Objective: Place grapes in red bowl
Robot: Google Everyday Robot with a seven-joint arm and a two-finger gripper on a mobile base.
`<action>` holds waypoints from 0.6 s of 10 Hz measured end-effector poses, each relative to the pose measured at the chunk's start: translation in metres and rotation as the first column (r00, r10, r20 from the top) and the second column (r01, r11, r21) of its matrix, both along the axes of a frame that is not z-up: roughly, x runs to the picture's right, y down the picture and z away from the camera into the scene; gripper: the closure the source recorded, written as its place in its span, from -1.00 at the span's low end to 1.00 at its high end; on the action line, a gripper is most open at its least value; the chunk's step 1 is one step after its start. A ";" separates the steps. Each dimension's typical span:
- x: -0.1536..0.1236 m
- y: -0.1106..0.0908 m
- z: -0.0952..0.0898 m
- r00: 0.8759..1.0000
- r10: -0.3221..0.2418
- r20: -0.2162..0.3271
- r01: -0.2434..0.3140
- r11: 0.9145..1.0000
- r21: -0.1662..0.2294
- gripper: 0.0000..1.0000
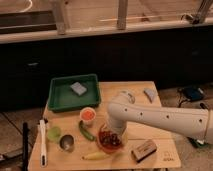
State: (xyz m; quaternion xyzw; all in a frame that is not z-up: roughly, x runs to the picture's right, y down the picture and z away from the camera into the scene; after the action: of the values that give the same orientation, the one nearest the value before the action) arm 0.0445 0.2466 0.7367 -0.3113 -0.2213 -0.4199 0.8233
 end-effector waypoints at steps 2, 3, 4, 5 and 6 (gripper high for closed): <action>0.000 0.001 0.000 1.000 -0.001 0.002 0.001 1.000 -0.001 -0.60; 0.001 0.001 -0.001 1.000 -0.003 0.000 0.003 1.000 0.003 -0.60; 0.001 0.000 -0.002 1.000 -0.004 0.005 0.003 1.000 0.015 -0.60; 0.001 0.000 -0.002 1.000 -0.003 0.007 0.003 1.000 0.019 -0.60; 0.001 -0.001 -0.002 1.000 -0.001 0.010 0.001 1.000 0.025 -0.60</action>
State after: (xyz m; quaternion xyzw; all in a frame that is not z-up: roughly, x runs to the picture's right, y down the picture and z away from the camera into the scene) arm 0.0450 0.2458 0.7348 -0.2990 -0.2197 -0.4246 0.8258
